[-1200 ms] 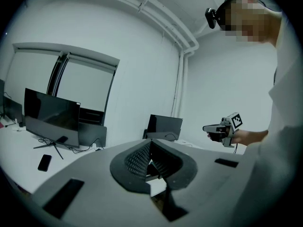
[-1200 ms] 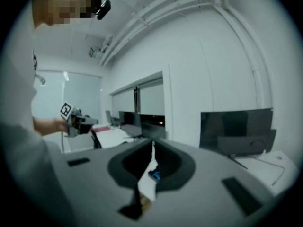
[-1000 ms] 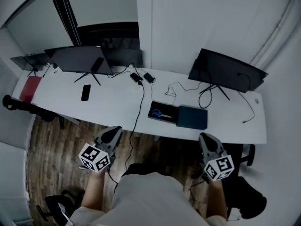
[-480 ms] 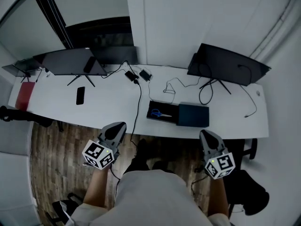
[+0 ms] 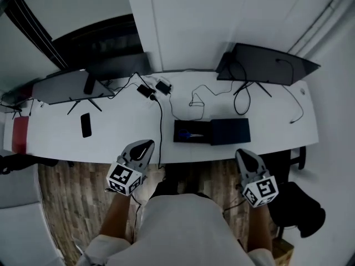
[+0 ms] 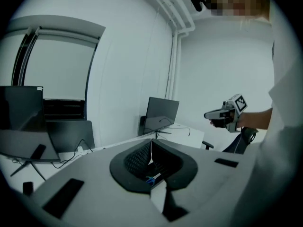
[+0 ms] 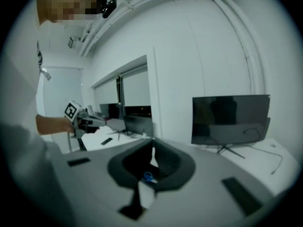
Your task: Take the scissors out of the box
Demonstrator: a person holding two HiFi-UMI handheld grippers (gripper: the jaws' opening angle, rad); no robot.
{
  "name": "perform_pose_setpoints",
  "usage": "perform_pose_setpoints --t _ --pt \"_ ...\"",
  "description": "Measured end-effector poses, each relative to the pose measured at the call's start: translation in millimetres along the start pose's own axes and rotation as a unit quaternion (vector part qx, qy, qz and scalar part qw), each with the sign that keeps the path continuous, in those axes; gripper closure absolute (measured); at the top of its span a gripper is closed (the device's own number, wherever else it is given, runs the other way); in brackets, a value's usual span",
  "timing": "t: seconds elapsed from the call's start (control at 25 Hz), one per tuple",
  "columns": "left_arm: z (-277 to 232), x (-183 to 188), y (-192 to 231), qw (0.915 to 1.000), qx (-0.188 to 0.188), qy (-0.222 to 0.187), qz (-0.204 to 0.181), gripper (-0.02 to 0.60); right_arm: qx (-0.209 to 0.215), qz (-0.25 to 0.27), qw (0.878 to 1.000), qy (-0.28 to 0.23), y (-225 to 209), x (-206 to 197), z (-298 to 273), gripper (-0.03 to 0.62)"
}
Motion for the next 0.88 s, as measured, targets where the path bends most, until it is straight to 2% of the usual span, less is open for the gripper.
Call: perform_pose_setpoints --t 0.08,0.24,0.48,0.64,0.88 --pt "-15.5 -4.9 13.3 0.9997 -0.007 0.021 -0.015 0.548 -0.007 -0.003 1.0 0.013 2.9 -3.2 -10.5 0.559" --pt "-45.4 -16.5 33.0 0.9971 -0.051 0.052 -0.021 0.548 -0.027 0.003 0.999 0.042 10.7 -13.2 -28.6 0.559" --pt "-86.8 -29.0 47.2 0.9874 -0.117 0.098 -0.041 0.548 -0.043 -0.017 0.995 0.086 22.4 -41.6 -52.9 0.559" --pt "-110.9 -41.5 49.6 0.9747 -0.149 0.147 -0.079 0.548 -0.05 -0.04 0.993 0.101 33.4 -51.1 -61.0 0.56" --pt "-155.4 -65.2 47.3 0.9487 -0.179 0.224 -0.134 0.548 -0.051 -0.066 0.987 0.136 34.4 -72.3 -75.4 0.559"
Point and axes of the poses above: the fingertips, and each gripper's own axes: z backward along the fingers, y to its left, x out of its top, the point moved 9 cm from there along z, backward along the fingers, and after that the axes turned 10 degrees about z, right-handed, at the moved point
